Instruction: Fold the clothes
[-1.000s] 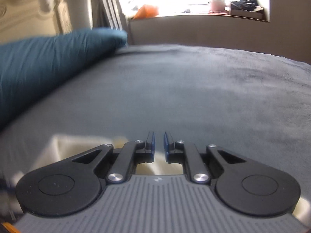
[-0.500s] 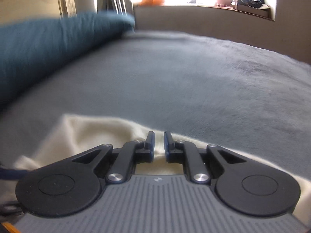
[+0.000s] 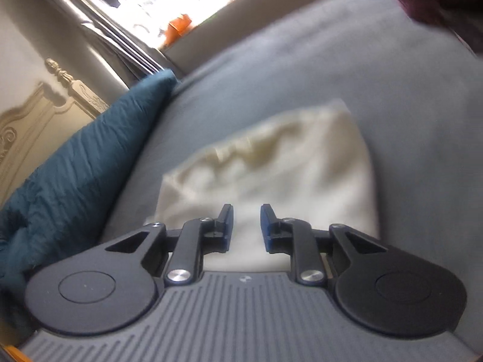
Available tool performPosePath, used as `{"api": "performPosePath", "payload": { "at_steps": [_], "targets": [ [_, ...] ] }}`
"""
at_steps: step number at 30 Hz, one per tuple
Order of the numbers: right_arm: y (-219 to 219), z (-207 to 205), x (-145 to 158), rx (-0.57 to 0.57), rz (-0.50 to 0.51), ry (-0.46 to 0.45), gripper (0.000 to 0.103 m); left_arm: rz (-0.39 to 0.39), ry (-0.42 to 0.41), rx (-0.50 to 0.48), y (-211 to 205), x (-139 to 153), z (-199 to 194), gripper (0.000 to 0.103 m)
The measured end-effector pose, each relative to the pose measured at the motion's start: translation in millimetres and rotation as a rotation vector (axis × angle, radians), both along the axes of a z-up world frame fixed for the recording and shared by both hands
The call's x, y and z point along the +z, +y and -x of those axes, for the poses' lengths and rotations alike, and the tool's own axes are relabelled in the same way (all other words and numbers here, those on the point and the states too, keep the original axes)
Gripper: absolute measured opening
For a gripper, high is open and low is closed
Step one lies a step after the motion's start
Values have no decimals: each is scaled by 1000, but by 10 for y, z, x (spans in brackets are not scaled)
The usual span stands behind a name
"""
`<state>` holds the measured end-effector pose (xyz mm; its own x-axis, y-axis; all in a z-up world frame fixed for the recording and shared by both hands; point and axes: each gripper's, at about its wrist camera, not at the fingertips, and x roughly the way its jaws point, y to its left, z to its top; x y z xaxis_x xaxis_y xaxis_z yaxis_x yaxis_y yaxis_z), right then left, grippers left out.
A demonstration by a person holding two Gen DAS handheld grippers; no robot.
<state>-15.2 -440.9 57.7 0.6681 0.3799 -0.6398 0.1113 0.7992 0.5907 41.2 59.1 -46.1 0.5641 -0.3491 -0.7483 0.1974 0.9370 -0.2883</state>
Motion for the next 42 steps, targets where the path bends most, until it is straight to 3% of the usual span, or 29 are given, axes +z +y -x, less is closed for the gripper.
{"api": "performPosePath", "payload": {
  "at_steps": [4, 10, 13, 19, 23, 26, 33, 37, 41, 42],
  "targets": [
    [-75, 748, -391, -40, -13, 132, 25, 40, 123, -71, 123, -188, 366, 58],
    [127, 1337, -984, -48, 3, 233, 26, 193, 269, -32, 221, -626, 725, 50],
    [176, 1461, -1023, -45, -39, 203, 27, 243, 282, -74, 212, -669, 928, 50],
    [133, 1598, -1114, 29, -162, 251, 26, 291, 383, -185, 151, -841, 1306, 47],
    [73, 1808, -1265, 23, -290, 280, 27, 256, 373, -253, 67, -885, 1501, 47],
    [110, 1931, -1408, 103, -358, 359, 27, 214, 353, -270, 9, -878, 1481, 47],
    [161, 1882, -1301, 69, -311, 279, 28, 235, 374, -220, 70, -909, 1526, 45],
    [444, 1866, -1384, 217, -307, 339, 27, 236, 358, -188, 86, -905, 1610, 44],
    [665, 1844, -1319, 314, -259, 324, 14, 161, 321, -230, 38, -791, 1628, 10],
    [670, 1833, -1273, 330, -256, 302, 13, 163, 299, -247, 23, -742, 1625, 9]
  ]
}}
